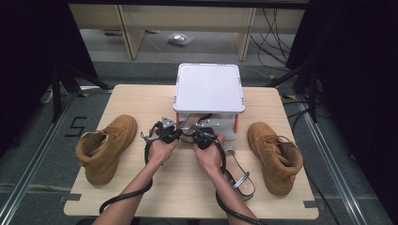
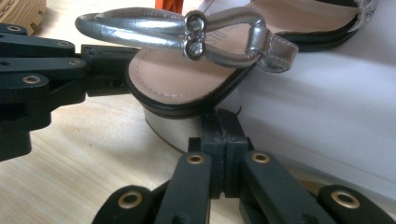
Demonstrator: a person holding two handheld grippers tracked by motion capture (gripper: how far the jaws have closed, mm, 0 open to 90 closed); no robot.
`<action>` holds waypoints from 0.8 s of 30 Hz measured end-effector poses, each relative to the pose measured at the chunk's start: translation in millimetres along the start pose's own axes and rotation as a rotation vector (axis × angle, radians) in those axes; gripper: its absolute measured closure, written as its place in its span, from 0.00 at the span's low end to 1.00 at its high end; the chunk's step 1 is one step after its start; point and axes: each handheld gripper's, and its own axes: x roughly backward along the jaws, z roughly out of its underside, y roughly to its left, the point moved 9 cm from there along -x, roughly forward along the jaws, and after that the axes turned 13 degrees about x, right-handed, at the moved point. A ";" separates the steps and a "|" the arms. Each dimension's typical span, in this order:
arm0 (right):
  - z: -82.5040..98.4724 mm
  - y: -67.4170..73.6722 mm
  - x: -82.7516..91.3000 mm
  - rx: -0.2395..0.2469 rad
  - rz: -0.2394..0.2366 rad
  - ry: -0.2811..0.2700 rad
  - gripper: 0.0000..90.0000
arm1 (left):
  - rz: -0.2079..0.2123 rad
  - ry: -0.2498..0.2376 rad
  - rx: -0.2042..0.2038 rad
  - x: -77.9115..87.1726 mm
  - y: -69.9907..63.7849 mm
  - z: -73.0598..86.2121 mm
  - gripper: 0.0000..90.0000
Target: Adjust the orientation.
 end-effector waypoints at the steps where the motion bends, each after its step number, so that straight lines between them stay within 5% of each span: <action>1: -0.3 1.1 -0.2 -0.006 -0.002 -0.002 1.00 | 0.002 -0.010 0.012 -0.3 -0.8 -0.2 1.00; 9: 0.5 0.3 1.0 0.021 0.022 0.008 1.00 | 0.009 -0.004 0.008 1.5 -1.5 0.6 1.00; 21: -0.5 -1.1 0.2 -0.012 0.029 0.005 1.00 | 0.005 -0.006 0.010 -0.2 1.0 -6.5 1.00; 24: -2.3 -5.8 -0.1 -0.023 0.066 -0.004 1.00 | 0.010 -0.013 0.022 0.3 -0.6 -7.7 1.00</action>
